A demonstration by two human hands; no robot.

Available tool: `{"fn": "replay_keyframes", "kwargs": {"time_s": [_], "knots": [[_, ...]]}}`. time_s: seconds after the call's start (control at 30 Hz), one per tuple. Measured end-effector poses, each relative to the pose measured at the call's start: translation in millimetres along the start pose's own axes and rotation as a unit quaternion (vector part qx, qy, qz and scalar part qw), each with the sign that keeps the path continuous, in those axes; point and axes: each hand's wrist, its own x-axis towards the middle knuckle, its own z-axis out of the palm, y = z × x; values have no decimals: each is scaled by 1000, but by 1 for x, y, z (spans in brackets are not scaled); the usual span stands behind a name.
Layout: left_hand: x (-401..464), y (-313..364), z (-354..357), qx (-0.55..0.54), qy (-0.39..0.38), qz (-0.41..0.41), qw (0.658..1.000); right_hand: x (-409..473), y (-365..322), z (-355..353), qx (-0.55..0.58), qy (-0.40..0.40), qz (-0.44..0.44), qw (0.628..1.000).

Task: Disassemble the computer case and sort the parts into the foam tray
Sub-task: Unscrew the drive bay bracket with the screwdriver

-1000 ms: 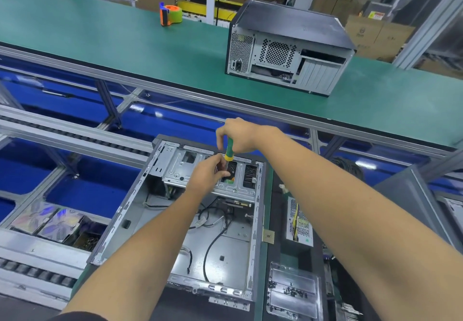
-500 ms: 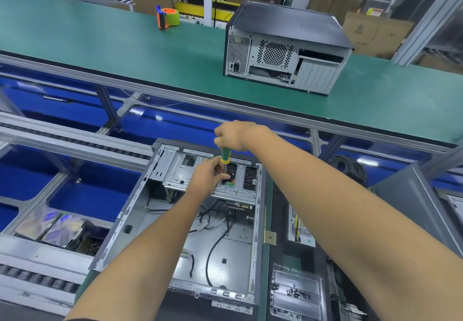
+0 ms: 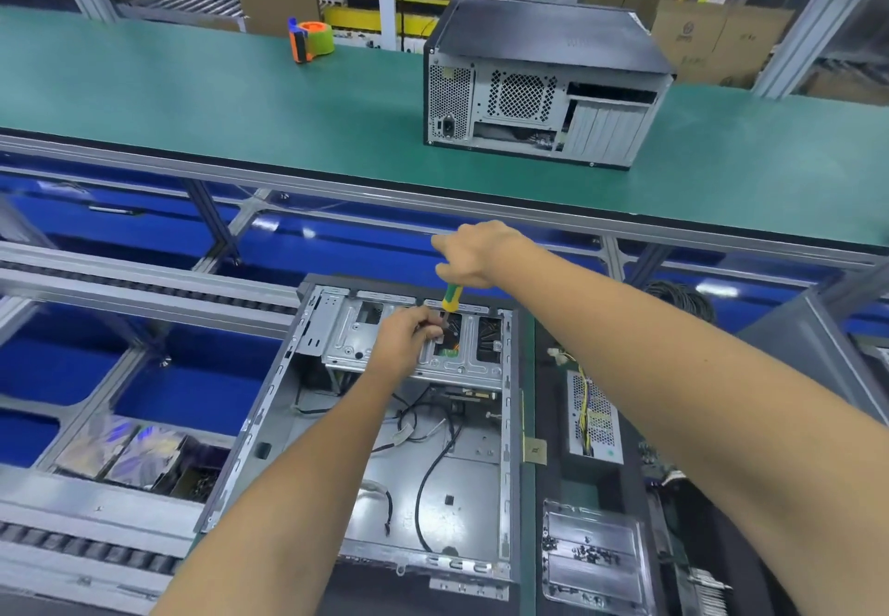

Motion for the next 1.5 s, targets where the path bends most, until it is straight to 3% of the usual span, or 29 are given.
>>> {"fn": "replay_keyframes", "kwargs": {"time_s": [0.13,0.27,0.37,0.47,0.6,0.77,0.97,1.07,1.17,1.3,1.5], "knots": [[1,1,-2,17,-16,18,1000,2,5,1,113,2,-45,993],[2,2,-2,51,-40,52,997,2,1,6,300,-43,-66,951],[2,1,-3,67,-34,62,995,2,-4,2,231,-82,-54,968],[2,1,-1,65,-32,56,996,3,-9,-1,107,-28,-4,994],[2,-2,0,56,-29,56,996,8,-16,5,130,-12,33,991],[3,-3,-1,47,-31,46,997,7,-24,-7,85,-40,-18,995],[5,-5,-1,35,-37,29,998,5,-27,4,155,-5,-61,986],[6,-9,1,36,-37,21,998,4,-26,9,78,47,-43,995],[7,-11,3,41,-39,5,998,7,-29,12,-4,52,-37,998],[9,-13,4,44,-38,4,998,12,-24,10,61,11,-64,996],[7,-13,3,37,-44,23,998,7,-16,14,140,35,-57,988]]}}
